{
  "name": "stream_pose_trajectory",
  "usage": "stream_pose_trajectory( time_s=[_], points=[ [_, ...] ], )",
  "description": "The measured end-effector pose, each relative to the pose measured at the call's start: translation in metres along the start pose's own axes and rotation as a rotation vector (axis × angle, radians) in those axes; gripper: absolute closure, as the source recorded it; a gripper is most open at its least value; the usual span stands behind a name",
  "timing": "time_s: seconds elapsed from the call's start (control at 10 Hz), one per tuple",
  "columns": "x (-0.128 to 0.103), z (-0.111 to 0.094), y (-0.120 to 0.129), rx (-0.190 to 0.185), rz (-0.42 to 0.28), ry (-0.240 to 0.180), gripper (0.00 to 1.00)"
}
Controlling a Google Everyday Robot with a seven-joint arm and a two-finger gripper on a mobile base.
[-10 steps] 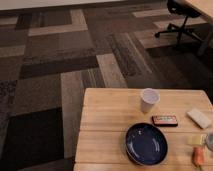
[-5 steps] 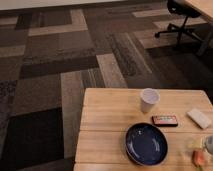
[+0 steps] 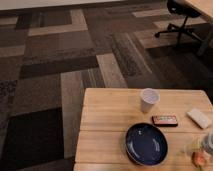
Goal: Place the pepper in the ceramic bowl
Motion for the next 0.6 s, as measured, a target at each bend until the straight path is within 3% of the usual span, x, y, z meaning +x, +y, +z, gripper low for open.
stream_pose_trajectory(
  time_s=[0.1,0.2,0.4,0.6],
  points=[
    [-0.002,-0.002,0.0,0.006,0.0,-0.005,0.93],
    [-0.006,-0.008,0.003,0.009,-0.004,-0.016,1.0],
    [-0.014,-0.036,0.012,0.018,-0.033,-0.059,1.0],
    [-0.013,-0.072,0.047,0.034,-0.143,-0.08,1.0]
  ],
)
